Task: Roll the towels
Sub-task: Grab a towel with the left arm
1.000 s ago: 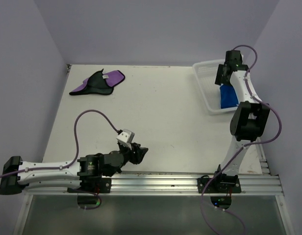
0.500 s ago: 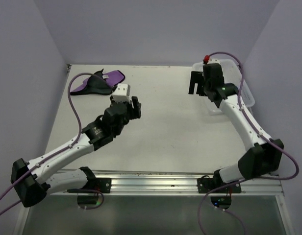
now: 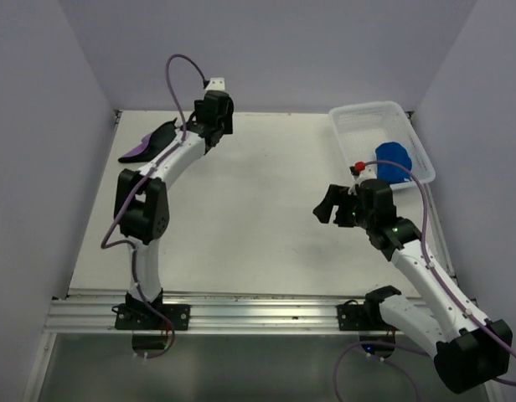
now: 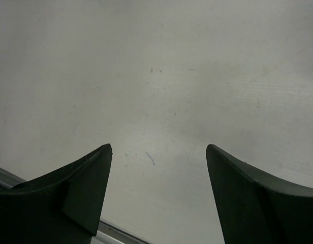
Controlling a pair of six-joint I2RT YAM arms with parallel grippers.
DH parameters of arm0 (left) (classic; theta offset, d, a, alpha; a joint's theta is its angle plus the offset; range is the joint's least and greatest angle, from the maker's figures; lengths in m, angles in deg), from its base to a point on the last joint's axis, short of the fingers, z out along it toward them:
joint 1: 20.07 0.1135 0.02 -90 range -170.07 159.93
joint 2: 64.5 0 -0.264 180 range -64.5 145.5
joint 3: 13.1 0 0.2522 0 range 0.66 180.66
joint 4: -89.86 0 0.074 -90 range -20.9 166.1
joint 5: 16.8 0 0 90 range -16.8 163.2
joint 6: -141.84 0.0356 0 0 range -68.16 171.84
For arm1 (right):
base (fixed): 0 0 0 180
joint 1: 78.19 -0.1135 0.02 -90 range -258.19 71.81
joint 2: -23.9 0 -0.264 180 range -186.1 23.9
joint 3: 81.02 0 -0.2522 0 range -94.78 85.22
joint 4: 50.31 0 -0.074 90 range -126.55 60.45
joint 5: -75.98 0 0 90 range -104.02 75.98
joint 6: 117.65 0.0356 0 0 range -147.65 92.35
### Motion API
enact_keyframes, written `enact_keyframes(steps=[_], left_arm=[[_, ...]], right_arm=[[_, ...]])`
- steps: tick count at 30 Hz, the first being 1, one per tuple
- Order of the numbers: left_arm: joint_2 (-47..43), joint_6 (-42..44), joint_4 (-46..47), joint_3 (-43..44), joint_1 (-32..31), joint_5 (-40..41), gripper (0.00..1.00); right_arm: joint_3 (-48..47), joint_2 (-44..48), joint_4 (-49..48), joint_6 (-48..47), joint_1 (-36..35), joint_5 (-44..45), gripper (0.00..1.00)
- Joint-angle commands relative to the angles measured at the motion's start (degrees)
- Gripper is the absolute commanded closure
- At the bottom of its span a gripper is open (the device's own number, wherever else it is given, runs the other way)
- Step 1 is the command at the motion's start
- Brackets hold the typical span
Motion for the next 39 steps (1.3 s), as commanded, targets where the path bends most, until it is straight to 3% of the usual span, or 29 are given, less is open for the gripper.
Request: enact_keyframes(steps=[1,4,14,23,26,32,33,34,36,37,39], left_arm=[[6.9,4.1,-9.1,9.9,2.7,2.5,0.37],[12.5,2.8,-13.1,17.6,4.9,4.1,0.37],[19.2,1.4,-15.0,21.6,10.2,5.5,0.36],[20.7,1.4,-11.5,15.4,12.8,3.8,0.37],[21.4,1.2,-11.0,14.2,13.3,3.3,0.44],[21.8,1.2,-9.5,12.5,13.5,3.1,0.46],[22.0,1.2,-9.3,12.4,13.7,3.0,0.49],[22.0,1.2,-9.3,12.4,13.7,2.7,0.6],[21.6,1.0,-9.6,12.3,13.8,2.4,0.73],[21.3,0.7,-9.8,12.0,13.7,2.3,0.85],[18.7,0.1,-8.9,10.8,13.8,1.9,0.95]], right_arm=[[5.4,1.8,-5.3,2.4,-0.2,-7.8,0.22],[8.3,1.2,-6.1,0.9,-0.3,-8.7,0.21],[9.7,-1.5,-8.8,1.9,-0.4,-12.9,0.21],[10.0,-3.8,-9.5,1.7,-0.4,-13.1,0.2],[10.2,-3.8,-9.3,1.6,-0.4,-12.4,0.2],[9.8,-4.3,-8.9,1.4,-0.3,-11.7,0.2],[9.8,-4.3,-8.8,1.4,-0.4,-11.6,0.2],[9.8,-4.1,-8.6,1.3,-0.4,-11.3,0.2],[9.8,-4.0,-8.3,1.3,-0.4,-11.2,0.2],[9.8,-3.7,-8.2,1.3,-0.3,-11.1,0.2],[9.7,-3.5,-7.6,1.3,-0.3,-11.1,0.2]])
